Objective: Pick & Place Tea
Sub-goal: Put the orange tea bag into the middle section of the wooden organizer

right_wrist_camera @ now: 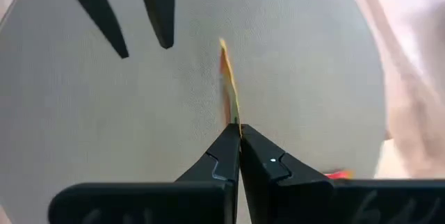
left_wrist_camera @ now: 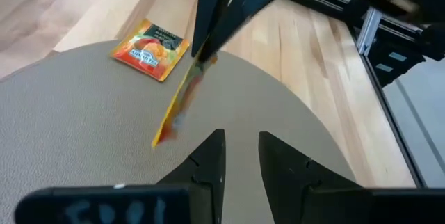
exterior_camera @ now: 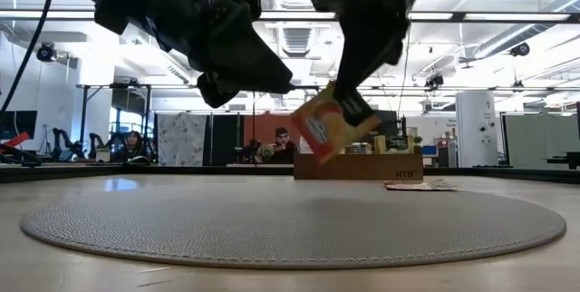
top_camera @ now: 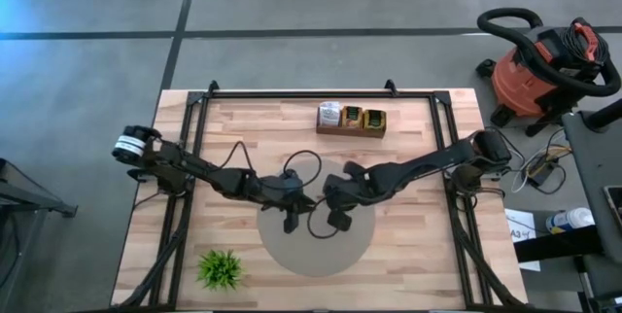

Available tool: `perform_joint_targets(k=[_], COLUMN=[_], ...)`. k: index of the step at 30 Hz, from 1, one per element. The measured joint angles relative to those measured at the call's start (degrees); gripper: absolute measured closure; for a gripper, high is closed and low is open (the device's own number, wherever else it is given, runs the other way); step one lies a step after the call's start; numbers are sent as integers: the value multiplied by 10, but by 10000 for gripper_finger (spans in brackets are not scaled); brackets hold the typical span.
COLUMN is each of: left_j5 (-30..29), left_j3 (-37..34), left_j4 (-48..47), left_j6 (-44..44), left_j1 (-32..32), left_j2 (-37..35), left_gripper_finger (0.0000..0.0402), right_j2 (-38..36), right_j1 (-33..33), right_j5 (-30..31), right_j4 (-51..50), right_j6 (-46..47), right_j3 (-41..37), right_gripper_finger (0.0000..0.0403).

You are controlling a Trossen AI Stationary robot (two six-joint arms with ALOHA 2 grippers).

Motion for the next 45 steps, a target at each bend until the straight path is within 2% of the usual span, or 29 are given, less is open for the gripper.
perform_joint_targets(k=[14,25,28,31,33,37,41,45], left_j5=[0,-4,-62,-131,-145,-143,-102,-74], left_j3=[0,0,0,0,0,8,25,42], left_j4=[-1,-18,-38,-37,-33,-29,-26,-30], left_j6=[-50,-81,-75,-72,-66,-14,58,91], left_j1=[0,-1,-1,5,13,31,53,78], left_j2=[-26,-95,-111,-119,-121,-118,-103,-77], left_gripper_finger=[319,319,319,319,319,319,319,319], right_j2=[0,0,-1,-1,-1,0,4,5], right_j1=[-23,-152,-179,-172,-159,-128,-109,-104], right_j5=[46,63,14,-30,-48,-62,-62,-62], right_j4=[-194,-292,-318,-329,-329,-329,-329,-328], right_j6=[-137,-271,-295,-317,-324,-325,-325,-327], right_j3=[85,170,204,227,233,234,234,240], right_gripper_finger=[394,394,394,394,394,394,394,394])
